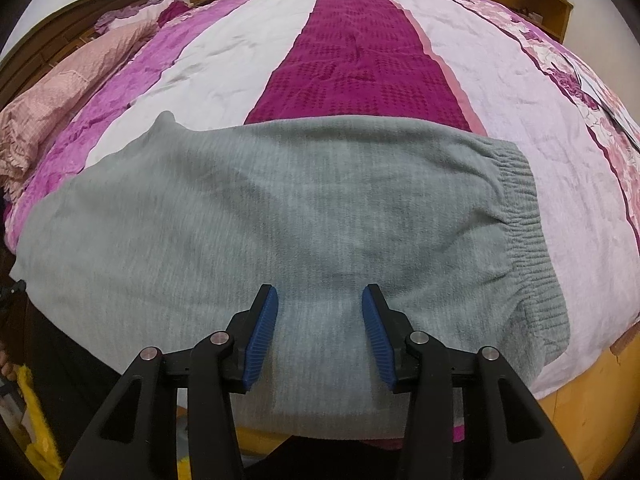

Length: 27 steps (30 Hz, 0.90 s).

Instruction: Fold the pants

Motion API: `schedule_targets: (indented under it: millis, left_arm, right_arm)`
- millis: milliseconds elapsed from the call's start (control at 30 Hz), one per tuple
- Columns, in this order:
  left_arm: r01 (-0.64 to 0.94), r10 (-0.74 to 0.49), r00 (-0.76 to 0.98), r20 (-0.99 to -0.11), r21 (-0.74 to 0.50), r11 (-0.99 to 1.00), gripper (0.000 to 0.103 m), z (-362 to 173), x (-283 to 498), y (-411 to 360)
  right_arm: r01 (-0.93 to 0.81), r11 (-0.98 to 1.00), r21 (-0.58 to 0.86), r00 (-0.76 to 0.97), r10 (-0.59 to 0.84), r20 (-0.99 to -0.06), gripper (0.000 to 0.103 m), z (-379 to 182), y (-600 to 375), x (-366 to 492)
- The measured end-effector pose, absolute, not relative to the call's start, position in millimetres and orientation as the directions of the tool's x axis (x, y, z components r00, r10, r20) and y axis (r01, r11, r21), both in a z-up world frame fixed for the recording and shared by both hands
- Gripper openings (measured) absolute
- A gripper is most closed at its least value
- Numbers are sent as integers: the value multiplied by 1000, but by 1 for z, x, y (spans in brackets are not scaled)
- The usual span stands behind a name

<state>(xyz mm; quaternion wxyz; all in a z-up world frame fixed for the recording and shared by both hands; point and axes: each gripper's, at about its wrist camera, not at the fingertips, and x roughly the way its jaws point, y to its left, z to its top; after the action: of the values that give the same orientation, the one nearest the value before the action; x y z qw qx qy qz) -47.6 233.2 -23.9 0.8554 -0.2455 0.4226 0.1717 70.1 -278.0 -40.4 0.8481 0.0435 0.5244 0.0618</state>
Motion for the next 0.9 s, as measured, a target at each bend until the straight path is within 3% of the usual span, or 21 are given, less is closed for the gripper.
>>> schedule_targets:
  millis: [233, 400, 700, 833, 900]
  left_arm:
    - [-474, 72, 628, -775, -306, 826, 3, 5, -55, 239]
    - [-373, 70, 646, -760, -234, 898, 4, 26, -22, 219]
    - [-333, 41, 565, -824, -182, 925, 7, -9, 35, 202]
    - [-347, 38, 551, -834, -188, 919, 9, -22, 40, 206]
    - [-342, 33, 546, -837, -187, 921, 9, -24, 43, 208]
  right_arm:
    - [-46, 981, 189, 445, 189, -875, 38, -26, -278, 70]
    - [-109, 964, 241, 482, 263, -836, 38, -1, -258, 85]
    - [-167, 927, 335, 444, 375, -814, 38, -7, -187, 154]
    - [-134, 958, 254, 414, 287, -864, 38, -37, -166, 180]
    - [-134, 966, 222, 466, 259, -846, 38, -41, -163, 186]
